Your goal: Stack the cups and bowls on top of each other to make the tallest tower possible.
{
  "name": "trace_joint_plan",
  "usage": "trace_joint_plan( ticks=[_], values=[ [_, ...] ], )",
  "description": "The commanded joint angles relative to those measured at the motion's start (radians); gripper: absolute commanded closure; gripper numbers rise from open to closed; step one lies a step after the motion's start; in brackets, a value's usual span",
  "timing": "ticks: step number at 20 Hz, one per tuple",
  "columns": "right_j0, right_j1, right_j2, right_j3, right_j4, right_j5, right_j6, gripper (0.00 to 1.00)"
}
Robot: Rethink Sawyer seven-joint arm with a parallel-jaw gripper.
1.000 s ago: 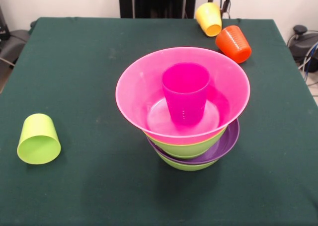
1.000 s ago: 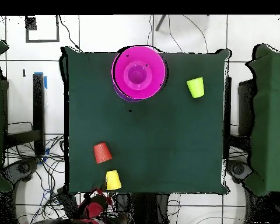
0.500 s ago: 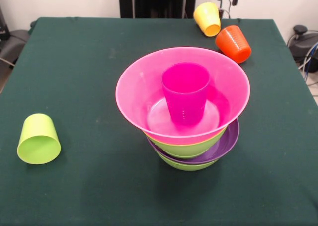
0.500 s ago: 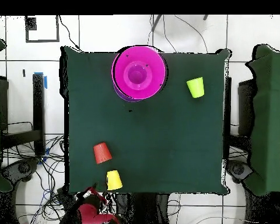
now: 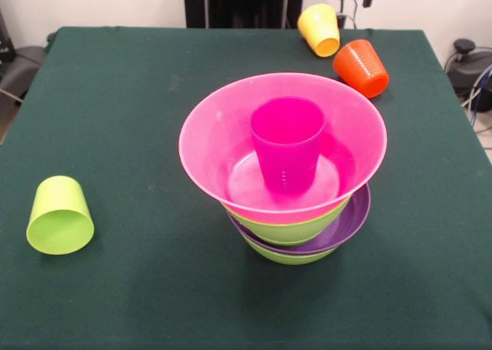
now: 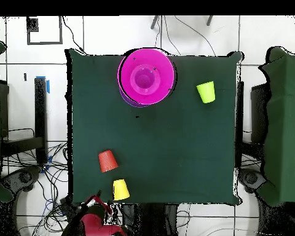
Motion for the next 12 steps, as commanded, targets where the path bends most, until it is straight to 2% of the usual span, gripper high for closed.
trace_joint_plan(
  ticks=[1, 12],
  values=[
    [-0.038, 0.071, 0.066, -0.054, 0.001, 0.033, 0.154, 0.0],
    [-0.093, 0.172, 0.071, -0.057, -0.073, -0.061, 0.171, 0.0]
  ],
)
